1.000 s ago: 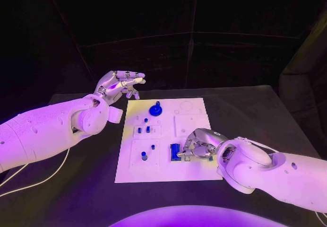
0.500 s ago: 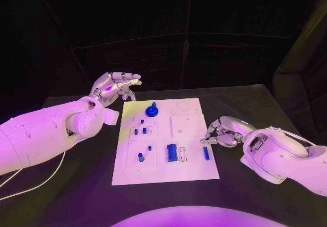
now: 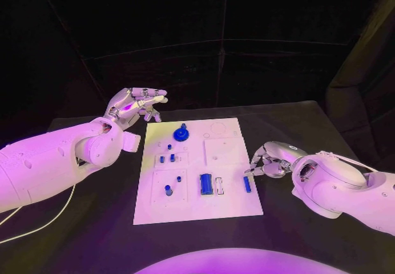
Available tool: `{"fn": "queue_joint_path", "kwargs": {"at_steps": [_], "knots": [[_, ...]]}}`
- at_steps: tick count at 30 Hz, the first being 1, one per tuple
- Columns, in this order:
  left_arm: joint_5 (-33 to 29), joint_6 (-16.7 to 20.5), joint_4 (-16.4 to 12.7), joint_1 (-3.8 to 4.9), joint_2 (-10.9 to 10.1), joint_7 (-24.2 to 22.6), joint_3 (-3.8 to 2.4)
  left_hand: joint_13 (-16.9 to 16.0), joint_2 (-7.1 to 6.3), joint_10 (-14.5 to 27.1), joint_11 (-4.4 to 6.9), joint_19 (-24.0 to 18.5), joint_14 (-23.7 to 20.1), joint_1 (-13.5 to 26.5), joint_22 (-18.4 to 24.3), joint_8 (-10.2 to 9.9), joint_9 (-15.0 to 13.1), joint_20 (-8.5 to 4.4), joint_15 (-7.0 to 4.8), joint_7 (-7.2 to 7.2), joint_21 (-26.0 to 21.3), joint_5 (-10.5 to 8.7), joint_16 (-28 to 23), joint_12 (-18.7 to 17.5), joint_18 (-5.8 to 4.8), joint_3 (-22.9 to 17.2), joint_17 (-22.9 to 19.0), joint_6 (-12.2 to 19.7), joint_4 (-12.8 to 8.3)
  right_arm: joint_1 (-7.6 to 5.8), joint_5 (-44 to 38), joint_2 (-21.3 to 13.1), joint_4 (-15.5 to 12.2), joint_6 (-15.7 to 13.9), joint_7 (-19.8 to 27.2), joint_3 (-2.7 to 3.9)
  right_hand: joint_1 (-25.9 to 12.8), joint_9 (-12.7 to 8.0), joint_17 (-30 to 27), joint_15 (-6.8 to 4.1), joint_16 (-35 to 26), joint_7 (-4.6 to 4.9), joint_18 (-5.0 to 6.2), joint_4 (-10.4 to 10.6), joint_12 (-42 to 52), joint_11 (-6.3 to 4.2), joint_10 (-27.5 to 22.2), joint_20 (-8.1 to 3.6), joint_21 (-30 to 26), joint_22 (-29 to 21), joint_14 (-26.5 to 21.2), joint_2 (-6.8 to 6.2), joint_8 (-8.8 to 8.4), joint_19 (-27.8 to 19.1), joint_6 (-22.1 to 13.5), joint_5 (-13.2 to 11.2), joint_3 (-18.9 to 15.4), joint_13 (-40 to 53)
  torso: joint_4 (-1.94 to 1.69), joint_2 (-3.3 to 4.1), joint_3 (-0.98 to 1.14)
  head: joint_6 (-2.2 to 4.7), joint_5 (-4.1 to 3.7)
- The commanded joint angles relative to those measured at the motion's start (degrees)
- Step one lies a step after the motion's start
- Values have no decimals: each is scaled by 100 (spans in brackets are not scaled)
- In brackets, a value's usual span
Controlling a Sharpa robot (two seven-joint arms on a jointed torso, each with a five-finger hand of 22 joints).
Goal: Assemble the parts on the task board
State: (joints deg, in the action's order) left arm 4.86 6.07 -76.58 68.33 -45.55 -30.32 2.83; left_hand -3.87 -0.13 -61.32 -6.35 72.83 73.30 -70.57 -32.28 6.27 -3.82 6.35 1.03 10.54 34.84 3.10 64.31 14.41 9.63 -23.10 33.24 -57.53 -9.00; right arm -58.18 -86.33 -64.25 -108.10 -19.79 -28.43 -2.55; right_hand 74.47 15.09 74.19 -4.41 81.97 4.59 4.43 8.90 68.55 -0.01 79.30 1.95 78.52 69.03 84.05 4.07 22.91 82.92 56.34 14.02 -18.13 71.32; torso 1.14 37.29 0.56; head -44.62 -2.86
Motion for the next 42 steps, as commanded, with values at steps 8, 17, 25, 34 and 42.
{"fn": "queue_joint_path", "kwargs": {"at_steps": [8,17,25,34,42], "knots": [[-9,-70,-27,8,-23,-7,-2,-1,43,52,2,5,-27,-5,8,38,-7,25,7,20,-26,-5,-11,35,82,9,-8,39,-8,74,-345,159,89,618,-282,-3,-30,-5,156,42,55,-8,-56,21,76,3,-5,20,30,109,323,-34,-28,32,59,-39,-48,67,-16,2,1,4,-3],[-9,-74,-23,8,-24,-9,-2,-1,43,52,2,5,-27,-5,8,38,-7,25,7,20,-26,-5,-11,35,82,9,-8,39,-8,148,-374,265,141,836,-366,-4,-38,-5,155,42,54,-10,-56,29,69,3,-7,21,29,108,324,-35,-30,31,69,-52,-55,62,-18,7,3,2,-2],[-9,-79,-16,8,-24,-8,-2,-1,54,59,-1,9,-30,-3,15,46,-8,25,9,23,-33,-6,-6,46,81,8,-12,42,-6,186,-383,345,154,1036,-404,-4,-55,-1,155,40,53,-18,-58,52,73,-2,-3,23,35,120,325,-28,-32,35,105,-74,-68,67,-16,3,-1,-12,3],[-9,-86,-9,7,-24,-8,-2,-1,54,59,-1,9,-30,-3,15,46,-8,25,9,23,-33,-6,-6,46,81,8,-12,42,-6,207,-597,441,184,1196,-467,-5,410,-3,152,13,42,-45,-54,-216,43,-34,-22,4,26,112,322,-33,-82,29,167,188,45,59,-23,4,0,-15,-1],[-9,-91,-6,7,-23,-8,-2,-1,54,59,-1,9,-30,-3,15,46,-8,25,9,23,-33,-6,-6,46,81,8,-12,42,-6,231,-933,547,211,1398,-620,-5,985,-57,166,15,36,-22,-53,-584,-33,-25,-81,-7,5,92,320,38,-221,15,176,43,314,24,-28,10,-1,-20,0]]}}
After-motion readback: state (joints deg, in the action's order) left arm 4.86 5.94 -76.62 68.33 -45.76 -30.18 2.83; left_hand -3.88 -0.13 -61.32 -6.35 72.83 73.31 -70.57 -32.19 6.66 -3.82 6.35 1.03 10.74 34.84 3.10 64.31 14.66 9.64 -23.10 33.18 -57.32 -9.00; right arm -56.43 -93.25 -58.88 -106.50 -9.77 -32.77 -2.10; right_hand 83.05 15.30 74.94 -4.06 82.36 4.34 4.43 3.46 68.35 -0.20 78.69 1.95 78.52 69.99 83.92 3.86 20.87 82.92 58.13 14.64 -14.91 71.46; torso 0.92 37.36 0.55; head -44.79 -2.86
